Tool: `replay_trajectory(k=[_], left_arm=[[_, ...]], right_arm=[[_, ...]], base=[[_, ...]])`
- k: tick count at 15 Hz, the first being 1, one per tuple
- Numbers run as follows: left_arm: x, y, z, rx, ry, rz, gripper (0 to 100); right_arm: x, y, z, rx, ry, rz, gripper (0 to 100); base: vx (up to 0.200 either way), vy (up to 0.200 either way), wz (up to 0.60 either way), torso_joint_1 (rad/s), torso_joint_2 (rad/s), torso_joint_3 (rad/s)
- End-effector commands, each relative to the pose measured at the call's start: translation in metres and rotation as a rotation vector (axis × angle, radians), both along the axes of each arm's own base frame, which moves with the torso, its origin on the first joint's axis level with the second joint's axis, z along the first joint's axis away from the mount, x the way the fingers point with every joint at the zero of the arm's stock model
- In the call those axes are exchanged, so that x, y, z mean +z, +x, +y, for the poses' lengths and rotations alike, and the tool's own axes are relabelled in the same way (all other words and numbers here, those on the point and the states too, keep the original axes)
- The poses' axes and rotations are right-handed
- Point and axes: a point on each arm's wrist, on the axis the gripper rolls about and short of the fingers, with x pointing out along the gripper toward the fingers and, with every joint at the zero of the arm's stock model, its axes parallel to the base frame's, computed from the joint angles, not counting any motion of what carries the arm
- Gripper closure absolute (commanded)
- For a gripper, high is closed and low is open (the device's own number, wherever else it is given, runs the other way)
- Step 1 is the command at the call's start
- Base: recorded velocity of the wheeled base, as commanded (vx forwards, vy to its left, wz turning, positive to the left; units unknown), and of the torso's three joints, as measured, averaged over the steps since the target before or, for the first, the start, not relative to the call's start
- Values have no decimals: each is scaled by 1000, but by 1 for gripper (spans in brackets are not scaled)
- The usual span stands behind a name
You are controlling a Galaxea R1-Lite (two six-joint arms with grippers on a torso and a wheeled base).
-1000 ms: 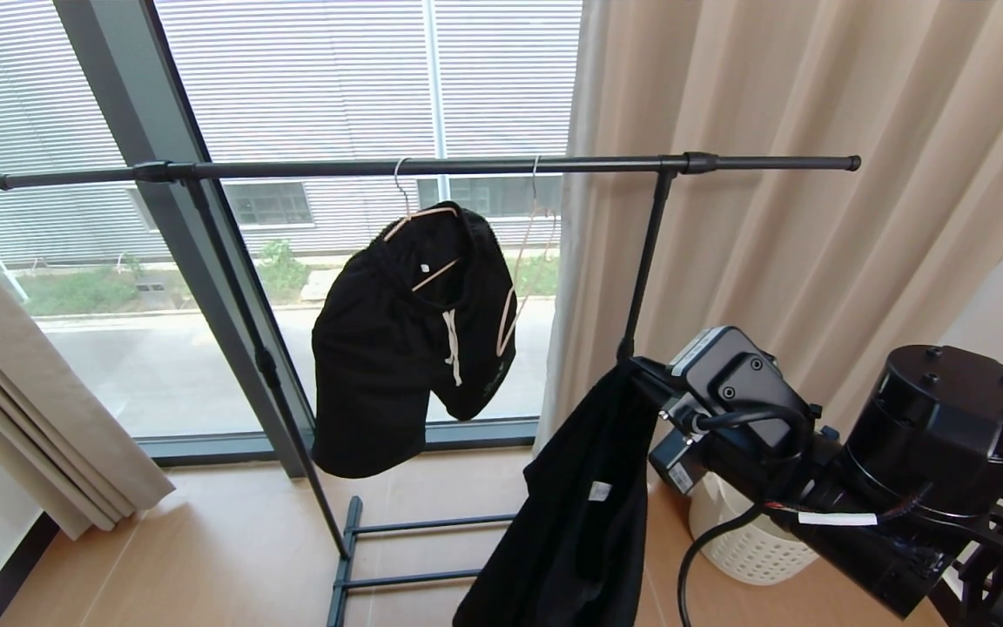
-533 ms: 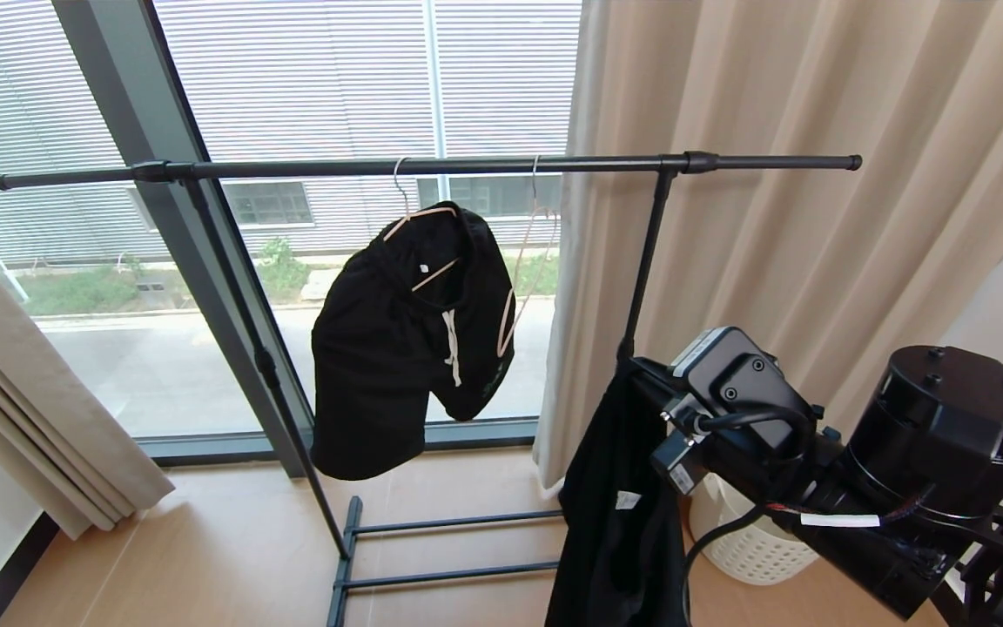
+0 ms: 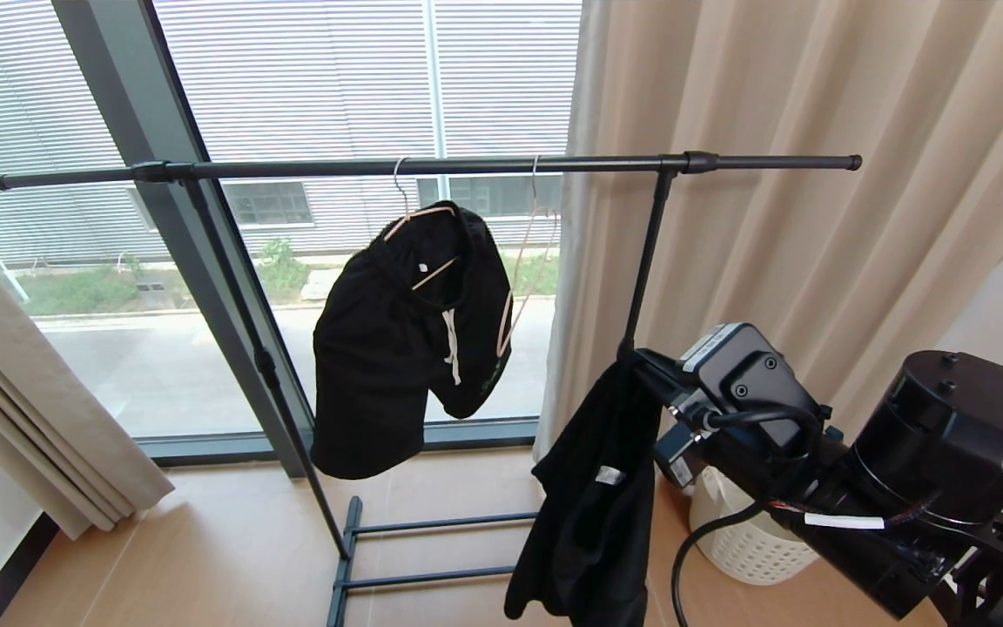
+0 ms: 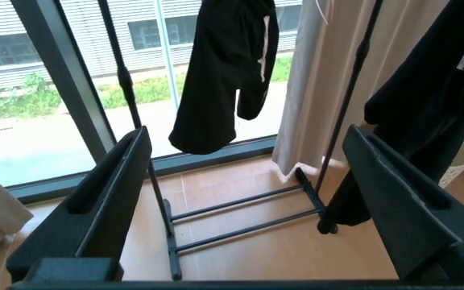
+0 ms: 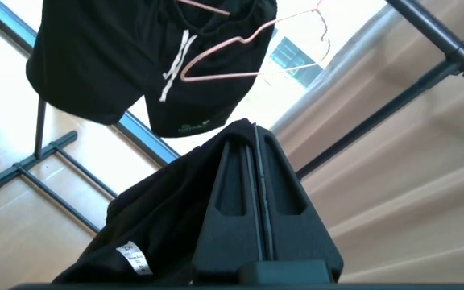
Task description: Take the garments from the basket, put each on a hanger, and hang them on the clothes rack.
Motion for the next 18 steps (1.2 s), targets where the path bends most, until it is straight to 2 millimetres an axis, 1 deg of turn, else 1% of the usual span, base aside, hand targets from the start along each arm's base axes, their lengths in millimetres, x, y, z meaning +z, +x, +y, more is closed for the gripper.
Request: replay_trajectory(k=[1,2,3,4,5,7,8,9,10,11,12,13,14,16,17,18], left_arm=[[1,5,0,-3,49,52,0],[2,8,0,-7,50,89,0],[3,15,-1,-36,53,173,0],[10,30,-2,-113,37,317,0],[22,44,-4,-172,2,393,0],[48,78,-6,-220,-79,500,0],[68,113,-16,-271,-167,596,0],[79,136,-30,-323,-245,678,0],[86,154,-48,-359,-289,743,0],[91,171,-70,-373,-291,789,0],[91,188,-90,-379,-256,815,0],[93,202,-110,-389,-233,815,0],[98,218,-137,-410,-227,791,0],[101,244,-171,-428,-210,778,0],[98,254,-181,-431,-203,784,0],[98,259,-189,-443,-201,780,0]], right_arm=[[-5,3,2,-8,-10,6,100],[-7,4,4,-11,-13,9,100],[-11,7,6,-20,-15,13,100],[-9,12,9,-40,17,-20,100],[-12,17,14,-44,30,-32,100],[-13,23,19,-63,56,-58,100],[-11,26,18,-77,77,-79,100],[-13,28,13,-81,68,-74,100],[-12,28,13,-74,72,-78,100],[-10,29,13,-75,81,-89,100],[-8,29,13,-77,91,-99,100],[-7,31,12,-83,99,-108,100],[-6,31,12,-83,108,-120,100],[-6,31,12,-83,109,-121,100],[-6,31,12,-90,107,-118,100],[-5,32,12,-97,107,-118,100]], base=[[0,0,0,0,0,0],[0,0,0,0,0,0],[0,0,0,0,0,0],[0,0,0,0,0,0],[0,0,0,0,0,0],[0,0,0,0,0,0],[0,0,0,0,0,0],[0,0,0,0,0,0],[0,0,0,0,0,0],[0,0,0,76,-105,-85],[0,0,0,144,-305,-154],[0,0,0,159,-330,-168],[0,0,0,76,-212,-80],[0,0,0,13,-25,-16],[0,0,0,0,0,0],[0,0,0,0,0,0]])
